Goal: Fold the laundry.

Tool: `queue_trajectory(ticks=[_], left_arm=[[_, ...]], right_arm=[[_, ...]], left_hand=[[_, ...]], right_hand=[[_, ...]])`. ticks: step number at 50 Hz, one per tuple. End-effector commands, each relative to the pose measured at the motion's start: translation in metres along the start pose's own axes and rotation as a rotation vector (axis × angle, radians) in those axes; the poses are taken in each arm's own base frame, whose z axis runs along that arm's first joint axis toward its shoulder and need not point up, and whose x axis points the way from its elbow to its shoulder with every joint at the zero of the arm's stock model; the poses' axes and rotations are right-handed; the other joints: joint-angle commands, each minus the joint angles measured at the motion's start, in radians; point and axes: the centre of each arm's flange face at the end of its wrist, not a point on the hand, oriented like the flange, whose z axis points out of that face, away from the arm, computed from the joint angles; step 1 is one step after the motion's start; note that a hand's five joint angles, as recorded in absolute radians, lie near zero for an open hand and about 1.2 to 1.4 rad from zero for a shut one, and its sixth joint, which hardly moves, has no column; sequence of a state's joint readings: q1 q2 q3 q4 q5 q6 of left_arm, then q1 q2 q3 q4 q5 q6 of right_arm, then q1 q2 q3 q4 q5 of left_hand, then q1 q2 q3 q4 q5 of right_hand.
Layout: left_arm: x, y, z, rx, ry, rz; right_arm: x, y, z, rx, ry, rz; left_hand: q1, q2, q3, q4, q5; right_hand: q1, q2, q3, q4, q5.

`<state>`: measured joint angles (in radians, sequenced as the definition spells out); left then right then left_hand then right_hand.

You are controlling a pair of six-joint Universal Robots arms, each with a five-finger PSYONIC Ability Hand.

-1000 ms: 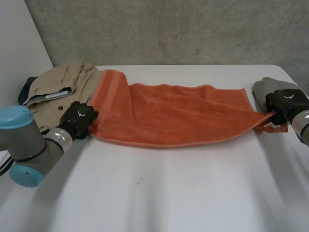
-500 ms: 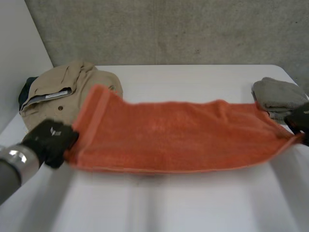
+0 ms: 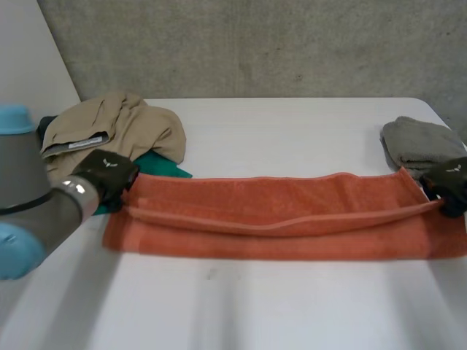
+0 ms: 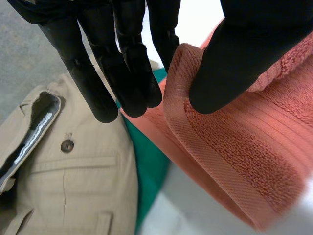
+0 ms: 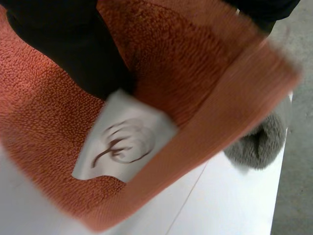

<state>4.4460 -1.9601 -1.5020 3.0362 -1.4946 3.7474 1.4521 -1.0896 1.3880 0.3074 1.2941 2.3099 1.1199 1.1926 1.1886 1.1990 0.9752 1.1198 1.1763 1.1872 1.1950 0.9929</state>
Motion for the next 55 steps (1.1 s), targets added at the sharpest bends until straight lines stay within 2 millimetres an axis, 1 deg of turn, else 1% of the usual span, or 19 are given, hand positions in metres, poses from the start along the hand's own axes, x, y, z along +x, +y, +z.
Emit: queue_trajectory(ticks=[1,9,14,15,16,17,18,19,20,23,26,28,31,36,40,43,46,50,55], left_arm=[[0.002,-0.006,0.054,-0.013,-0.08,0.004],[0.004,-0.008,0.092,0.021,-0.121,0.015],[0.006,-0.013,0.101,0.037,-0.146,0.025],[0.008,-0.013,0.101,0.038,-0.145,0.026],[0.009,-0.014,0.101,0.04,-0.143,0.027],[0.011,-0.015,0.1,0.043,-0.14,0.031],[0.012,-0.015,0.1,0.044,-0.139,0.032],[0.013,-0.016,0.099,0.046,-0.139,0.033],[0.013,-0.019,0.098,0.055,-0.139,0.032],[0.014,-0.025,0.095,0.074,-0.144,0.034],[0.009,-0.043,0.084,0.128,-0.167,0.034],[0.004,-0.058,0.072,0.174,-0.184,0.033],[0.002,-0.067,0.058,0.2,-0.187,0.034],[0.004,-0.074,0.042,0.226,-0.179,0.038],[0.016,-0.069,0.041,0.225,-0.153,0.045],[0.026,-0.067,0.042,0.242,-0.113,0.053],[0.036,-0.061,0.05,0.258,-0.066,0.061],[0.055,-0.037,0.077,0.248,-0.017,0.095],[0.063,-0.022,0.096,0.243,-0.026,0.181]], right_arm=[[0.005,-0.007,0.039,0.025,0.087,-0.008],[0.005,-0.016,0.069,0.092,0.14,-0.04],[0.01,-0.017,0.082,0.108,0.194,-0.051],[0.01,-0.018,0.083,0.112,0.196,-0.053],[0.006,-0.019,0.085,0.12,0.194,-0.058],[0.004,-0.021,0.085,0.126,0.194,-0.06],[0.002,-0.023,0.085,0.132,0.193,-0.065],[0.002,-0.023,0.086,0.136,0.196,-0.066],[0.003,-0.027,0.083,0.147,0.204,-0.069],[0.004,-0.034,0.079,0.162,0.214,-0.068],[0.009,-0.041,0.071,0.182,0.227,-0.05],[0.015,-0.05,0.061,0.211,0.238,-0.028],[0.023,-0.059,0.045,0.234,0.255,0.002],[0.027,-0.064,0.027,0.279,0.229,0.02],[0.031,-0.056,0.018,0.285,0.166,0.071],[0.023,-0.055,0.013,0.294,0.091,0.102],[0.017,-0.052,0.015,0.301,0.046,0.096],[-0.003,-0.032,0.041,0.27,-0.044,0.12],[-0.01,-0.023,0.064,0.292,-0.033,0.099]], left_hand=[[0.276,0.204,0.208,0.197,0.247],[0.276,0.204,0.208,0.197,0.247],[0.276,0.204,0.208,0.197,0.247],[0.276,0.204,0.208,0.197,0.247],[0.276,0.204,0.208,0.197,0.247],[-0.302,-0.374,-0.37,-0.381,-0.331],[-0.645,-0.717,-0.713,-0.724,-0.674],[-0.84,-0.913,-0.908,-0.919,-0.87],[-0.871,-0.944,-0.94,-0.95,-0.901],[-0.88,-0.953,-0.949,-0.959,-0.91],[-0.883,-0.956,-0.952,-0.962,-0.913],[-0.883,-0.956,-0.952,-0.962,-0.913],[-0.886,-0.959,-0.954,-0.965,-0.916],[-0.886,-0.959,-0.954,-0.965,-0.916],[-0.892,-0.964,-0.96,-0.971,-0.922],[-0.898,-0.97,-0.966,-0.977,-0.927],[-0.898,-0.97,-0.966,-0.977,-0.927],[-0.889,-0.962,-0.957,-0.968,-0.919],[-0.892,-0.964,-0.96,-0.971,-0.922]], right_hand=[[0.276,0.22,0.209,0.201,0.229],[0.276,0.22,0.209,0.201,0.229],[0.276,0.22,0.209,0.201,0.229],[0.071,0.015,0.004,-0.004,0.024],[-0.759,-0.816,-0.827,-0.834,-0.807],[-0.945,-1.002,-1.013,-1.02,-0.993],[-0.945,-1.002,-1.013,-1.02,-0.993],[-0.945,-1.002,-1.013,-1.02,-0.993],[-0.945,-1.002,-1.013,-1.02,-0.993],[-0.945,-1.002,-1.013,-1.02,-0.993],[-0.945,-1.002,-1.013,-1.02,-0.993],[-0.945,-1.002,-1.013,-1.02,-0.993],[-0.945,-1.002,-1.013,-1.02,-0.993],[-0.945,-1.002,-1.013,-1.02,-0.993],[-0.945,-1.002,-1.013,-1.02,-0.993],[-0.945,-1.002,-1.013,-1.02,-0.993],[-0.945,-1.002,-1.013,-1.02,-0.993],[-0.945,-1.002,-1.013,-1.02,-0.993],[-0.945,-1.002,-1.013,-1.02,-0.993]])
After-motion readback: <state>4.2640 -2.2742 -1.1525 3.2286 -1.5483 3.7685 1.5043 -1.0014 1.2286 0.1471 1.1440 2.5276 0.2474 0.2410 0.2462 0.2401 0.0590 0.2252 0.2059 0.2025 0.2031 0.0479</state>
